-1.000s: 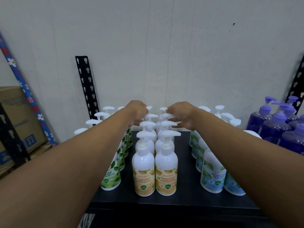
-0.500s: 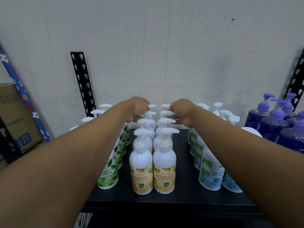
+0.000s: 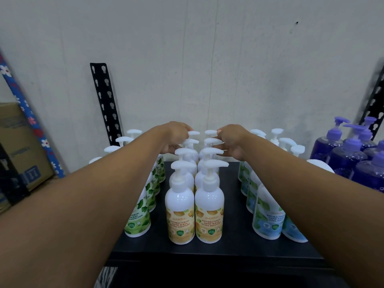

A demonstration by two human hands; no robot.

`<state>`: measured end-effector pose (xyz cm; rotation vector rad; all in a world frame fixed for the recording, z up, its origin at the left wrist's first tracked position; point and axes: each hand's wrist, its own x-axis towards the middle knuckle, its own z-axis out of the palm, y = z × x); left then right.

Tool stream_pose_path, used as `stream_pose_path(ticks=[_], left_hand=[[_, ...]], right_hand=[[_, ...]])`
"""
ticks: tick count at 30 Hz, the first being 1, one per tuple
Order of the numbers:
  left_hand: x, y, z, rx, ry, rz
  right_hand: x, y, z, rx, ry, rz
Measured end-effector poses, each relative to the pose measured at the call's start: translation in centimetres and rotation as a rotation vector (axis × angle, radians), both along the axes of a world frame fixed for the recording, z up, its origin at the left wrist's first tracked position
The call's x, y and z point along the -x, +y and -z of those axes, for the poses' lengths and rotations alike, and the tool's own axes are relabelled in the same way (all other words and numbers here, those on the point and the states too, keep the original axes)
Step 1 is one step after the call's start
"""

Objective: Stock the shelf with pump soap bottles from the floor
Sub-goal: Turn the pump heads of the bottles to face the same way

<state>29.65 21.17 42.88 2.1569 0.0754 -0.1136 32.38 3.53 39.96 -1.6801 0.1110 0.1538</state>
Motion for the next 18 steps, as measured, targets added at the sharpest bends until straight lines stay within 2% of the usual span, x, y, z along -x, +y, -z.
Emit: stream_pose_path(ticks=[4,9,14,18], left_hand=[[0.5,-0.4,0.4,0.064,-0.032,-0.062],[3.3,-0.3,-1.3,0.028,-0.24,-0.154],[10.8,-1.4,-5.2,0.065,-0.385,-0.133],[17.7,-3.3,-6.7,0.105,-0.42,-0.081]], right_hand=[[0.9,0.0,-0.4,-0.029,0.014,0.003],[4.0,-1.6,-3.6,0.018,-0.076,0.032],[11.1,-5.3,-7.7,0.024,-0.161,0.022],[18.5,-8.8,-9.8,0.035,-0.195,-0.012]])
